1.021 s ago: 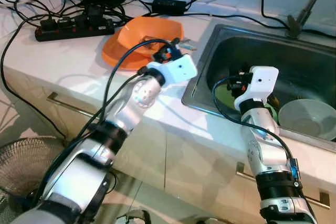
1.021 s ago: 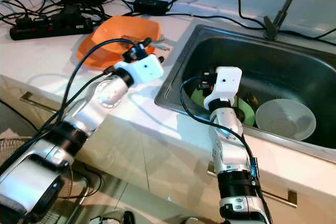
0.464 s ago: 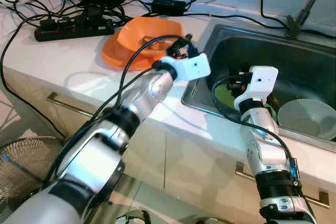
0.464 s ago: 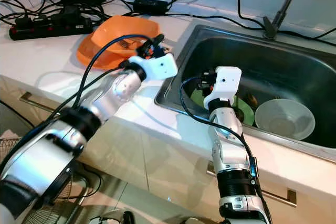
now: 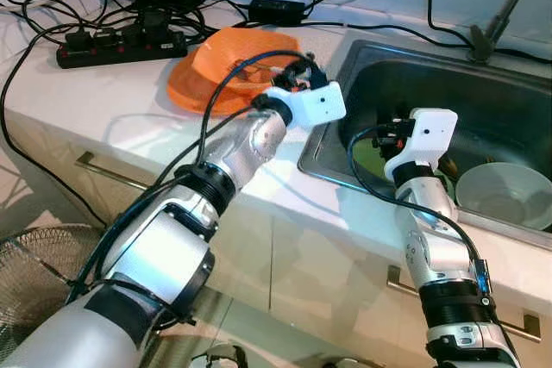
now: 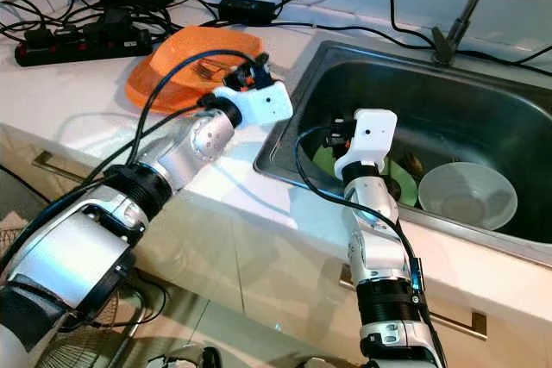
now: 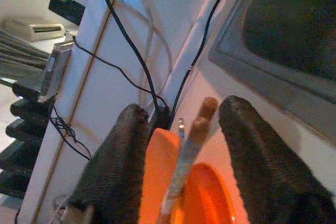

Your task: Kitchen organization

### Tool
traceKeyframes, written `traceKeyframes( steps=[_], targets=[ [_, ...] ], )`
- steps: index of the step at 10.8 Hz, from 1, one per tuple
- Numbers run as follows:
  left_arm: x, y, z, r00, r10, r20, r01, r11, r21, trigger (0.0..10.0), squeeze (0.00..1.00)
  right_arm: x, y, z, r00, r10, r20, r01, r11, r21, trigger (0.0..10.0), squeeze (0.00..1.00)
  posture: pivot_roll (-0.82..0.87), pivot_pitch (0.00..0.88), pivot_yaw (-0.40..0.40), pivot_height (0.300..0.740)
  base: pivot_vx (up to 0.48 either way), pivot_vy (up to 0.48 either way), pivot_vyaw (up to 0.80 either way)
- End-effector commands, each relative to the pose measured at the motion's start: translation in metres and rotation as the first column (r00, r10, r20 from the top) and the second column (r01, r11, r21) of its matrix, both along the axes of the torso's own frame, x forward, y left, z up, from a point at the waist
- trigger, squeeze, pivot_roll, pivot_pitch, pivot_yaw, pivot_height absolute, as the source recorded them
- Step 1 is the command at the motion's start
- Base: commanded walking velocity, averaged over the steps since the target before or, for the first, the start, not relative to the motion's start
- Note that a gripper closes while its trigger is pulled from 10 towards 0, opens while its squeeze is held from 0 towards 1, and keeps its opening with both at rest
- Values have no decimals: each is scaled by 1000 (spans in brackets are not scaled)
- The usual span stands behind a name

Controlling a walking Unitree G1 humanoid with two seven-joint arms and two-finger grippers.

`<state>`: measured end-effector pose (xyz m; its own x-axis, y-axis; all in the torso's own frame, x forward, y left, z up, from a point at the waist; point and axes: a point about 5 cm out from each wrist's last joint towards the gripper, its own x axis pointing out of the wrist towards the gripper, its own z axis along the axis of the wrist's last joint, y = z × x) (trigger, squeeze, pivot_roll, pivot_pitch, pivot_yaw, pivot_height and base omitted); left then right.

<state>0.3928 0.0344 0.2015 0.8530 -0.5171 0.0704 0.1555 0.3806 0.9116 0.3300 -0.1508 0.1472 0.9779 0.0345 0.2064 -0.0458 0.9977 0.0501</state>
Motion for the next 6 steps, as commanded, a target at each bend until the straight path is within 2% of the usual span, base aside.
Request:
traceKeyframes(
  steps=[1,6],
  targets=[
    [1,-4,9,999,-14,35,14,1000,6,0,0,-1,3,-9,999,1,-32,-1,1000,22,10000,0,42,31,13,740,0,0,0],
    [1,-3,6,999,-33,23,33,999,5,0,0,-1,5,-10,999,12,-34,-11,1000,24,10000,0,46,30,10,740,0,0,0]
  ],
)
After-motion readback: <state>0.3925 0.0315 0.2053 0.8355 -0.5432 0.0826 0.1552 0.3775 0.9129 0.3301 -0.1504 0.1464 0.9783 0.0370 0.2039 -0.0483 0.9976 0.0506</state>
